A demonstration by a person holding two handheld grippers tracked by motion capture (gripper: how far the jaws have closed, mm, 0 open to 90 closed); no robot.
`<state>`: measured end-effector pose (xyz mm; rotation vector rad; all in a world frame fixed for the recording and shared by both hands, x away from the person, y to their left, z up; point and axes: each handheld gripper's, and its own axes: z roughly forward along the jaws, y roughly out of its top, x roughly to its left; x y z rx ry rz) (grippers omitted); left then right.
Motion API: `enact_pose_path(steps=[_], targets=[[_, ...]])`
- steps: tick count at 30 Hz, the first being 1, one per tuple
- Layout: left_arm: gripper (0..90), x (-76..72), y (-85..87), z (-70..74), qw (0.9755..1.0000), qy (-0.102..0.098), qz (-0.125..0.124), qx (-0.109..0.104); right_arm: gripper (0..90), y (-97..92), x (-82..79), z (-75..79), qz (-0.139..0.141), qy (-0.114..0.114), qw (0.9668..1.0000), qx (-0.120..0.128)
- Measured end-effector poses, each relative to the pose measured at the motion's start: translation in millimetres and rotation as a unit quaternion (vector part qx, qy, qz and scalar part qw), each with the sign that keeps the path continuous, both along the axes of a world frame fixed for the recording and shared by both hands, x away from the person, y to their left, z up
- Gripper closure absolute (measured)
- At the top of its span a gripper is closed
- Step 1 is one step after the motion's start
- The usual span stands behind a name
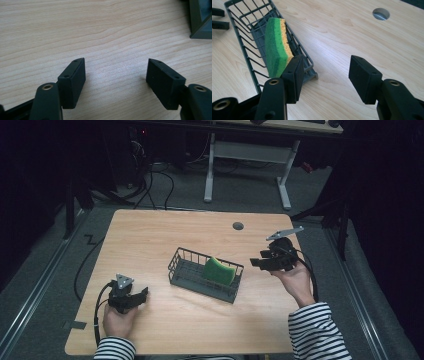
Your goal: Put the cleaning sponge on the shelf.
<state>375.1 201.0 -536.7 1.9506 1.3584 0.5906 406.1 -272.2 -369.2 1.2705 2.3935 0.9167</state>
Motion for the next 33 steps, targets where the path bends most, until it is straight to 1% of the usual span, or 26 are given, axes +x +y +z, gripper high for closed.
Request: enact_pose_path(steps=[5,9,10,15,17,23,26,28,33], targets=[[32.4,0.0,0.0,0.0,1.0,0.0,0.0,0.0,47.5,-12.3,-6.8,5.1,-0.015,-0.011,0.9997,0.013],[32.4,0.1,0.1,0.0,1.0,0.0,0.0,0.0,47.7,-22.0,-10.7,1.1,-0.026,-0.008,0.9995,0.018],[32.4,0.1,0.1,0.0,1.0,0.0,0.0,0.0,47.7,-24.3,-11.6,0.1,-0.03,-0.005,0.9994,0.018],[32.4,0.0,0.1,0.0,1.0,0.0,0.0,0.0,48.2,-30.6,-15.9,0.0,-0.037,-0.007,0.9992,0.013],[32.4,0.0,0.0,0.0,1.0,0.0,0.0,0.0,48.4,-33.5,-17.8,-0.4,-0.038,-0.01,0.9991,0.017],[32.4,0.0,0.1,0.0,1.0,0.0,0.0,0.0,48.4,-45.7,-25.2,-5.5,-0.054,-0.01,0.998,0.029],[32.4,0.1,0.1,0.0,1.0,0.0,0.0,0.0,48.4,-48.7,-31.1,-3.7,-0.057,-0.016,0.9977,0.031],[32.4,0.1,0.1,0.0,1.0,0.0,0.0,0.0,48.4,-51.2,-35.1,-3.5,-0.059,-0.021,0.9972,0.041],[32.4,0.1,0.0,0.0,1.0,0.0,0.0,0.0,48.5,-58.6,-42.0,-10.1,-0.071,-0.023,0.9963,0.042]])
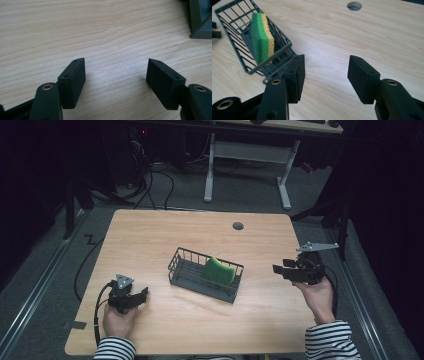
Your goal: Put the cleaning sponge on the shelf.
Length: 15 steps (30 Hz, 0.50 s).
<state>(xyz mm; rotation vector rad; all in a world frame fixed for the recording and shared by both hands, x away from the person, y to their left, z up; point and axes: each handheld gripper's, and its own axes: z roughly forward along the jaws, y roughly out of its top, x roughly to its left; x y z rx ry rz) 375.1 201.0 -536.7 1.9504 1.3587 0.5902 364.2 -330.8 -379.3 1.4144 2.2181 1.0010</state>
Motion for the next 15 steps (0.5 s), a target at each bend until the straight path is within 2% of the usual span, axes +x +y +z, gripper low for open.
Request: enact_pose_path(steps=[2,7,11,15], targets=[[32.4,0.0,0.0,0.0,1.0,0.0,0.0,0.0,49.0,-2.6,-3.7,-1.5,-0.001,-0.007,0.9999,0.009],[32.4,0.0,0.0,0.0,1.0,0.0,0.0,0.0,49.7,-5.6,-12.0,-6.7,-0.003,-0.016,0.9998,0.007],[32.3,0.0,0.0,0.0,1.0,0.0,0.0,0.0,49.7,-9.0,-15.9,-11.8,-0.009,-0.014,0.9998,0.011],[32.2,0.0,-0.1,0.0,1.0,0.0,0.0,0.0,49.2,-14.1,-22.8,-23.7,-0.013,-0.012,0.9996,0.022]])
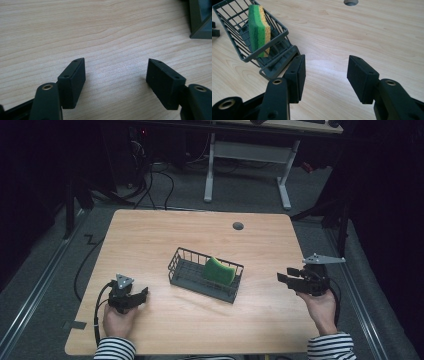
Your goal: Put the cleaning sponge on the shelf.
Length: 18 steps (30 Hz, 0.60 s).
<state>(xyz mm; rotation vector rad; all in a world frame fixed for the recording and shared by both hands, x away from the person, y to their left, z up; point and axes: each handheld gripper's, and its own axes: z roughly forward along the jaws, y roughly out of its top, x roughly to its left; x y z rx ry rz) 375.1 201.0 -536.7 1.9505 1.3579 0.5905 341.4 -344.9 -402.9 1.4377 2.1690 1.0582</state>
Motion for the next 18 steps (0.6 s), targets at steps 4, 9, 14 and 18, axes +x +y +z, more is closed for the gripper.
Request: enact_pose_path(steps=[4,9,14,18], targets=[[31.8,0.0,0.2,0.0,1.0,0.001,-0.001,-0.001,48.7,-3.8,-6.3,-10.7,-0.007,0.002,0.9998,0.016],[31.8,0.1,0.1,0.0,1.0,0.001,-0.001,0.0,48.8,-5.6,-11.1,-22.0,-0.01,-0.002,0.9997,0.02],[31.8,0.0,-0.2,0.0,1.0,0.0,-0.001,0.0,48.8,-5.6,-15.0,-35.4,-0.021,-0.002,0.9993,0.031],[31.8,0.0,-0.2,0.0,1.0,0.0,-0.001,0.0,48.8,-4.4,-17.9,-44.5,-0.024,0.001,0.9992,0.031]])
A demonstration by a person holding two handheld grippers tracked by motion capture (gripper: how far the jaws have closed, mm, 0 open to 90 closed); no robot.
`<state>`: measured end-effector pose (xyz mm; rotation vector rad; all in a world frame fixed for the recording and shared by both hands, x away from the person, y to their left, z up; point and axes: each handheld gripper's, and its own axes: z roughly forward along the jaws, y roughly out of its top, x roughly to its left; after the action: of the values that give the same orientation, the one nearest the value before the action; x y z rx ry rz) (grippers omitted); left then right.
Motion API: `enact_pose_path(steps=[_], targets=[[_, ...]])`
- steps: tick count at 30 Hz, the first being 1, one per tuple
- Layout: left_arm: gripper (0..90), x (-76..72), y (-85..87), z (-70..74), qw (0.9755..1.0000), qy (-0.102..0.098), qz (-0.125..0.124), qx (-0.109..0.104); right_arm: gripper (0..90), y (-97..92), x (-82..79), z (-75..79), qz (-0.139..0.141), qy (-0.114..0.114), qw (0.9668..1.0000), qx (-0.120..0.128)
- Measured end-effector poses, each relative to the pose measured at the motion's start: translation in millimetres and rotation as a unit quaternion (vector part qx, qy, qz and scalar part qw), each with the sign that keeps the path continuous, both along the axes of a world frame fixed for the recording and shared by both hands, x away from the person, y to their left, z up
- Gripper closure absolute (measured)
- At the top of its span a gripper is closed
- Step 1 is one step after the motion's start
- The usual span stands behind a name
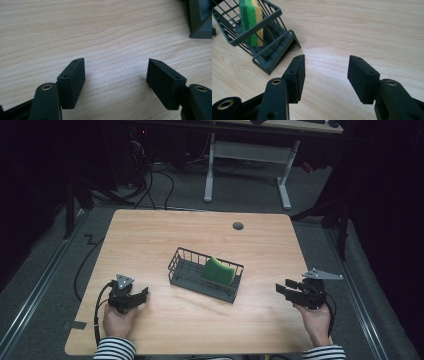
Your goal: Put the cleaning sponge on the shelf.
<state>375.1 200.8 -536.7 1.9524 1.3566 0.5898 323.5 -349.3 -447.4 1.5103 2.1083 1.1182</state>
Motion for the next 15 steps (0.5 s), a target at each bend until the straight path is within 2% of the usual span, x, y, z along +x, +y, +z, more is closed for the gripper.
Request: enact_pose_path(steps=[15], targets=[[31.8,0.0,0.0,0.0,1.0,0.0,0.0,0.0,48.8,-0.6,3.3,-41.6,-0.025,0.011,0.9996,-0.002]])
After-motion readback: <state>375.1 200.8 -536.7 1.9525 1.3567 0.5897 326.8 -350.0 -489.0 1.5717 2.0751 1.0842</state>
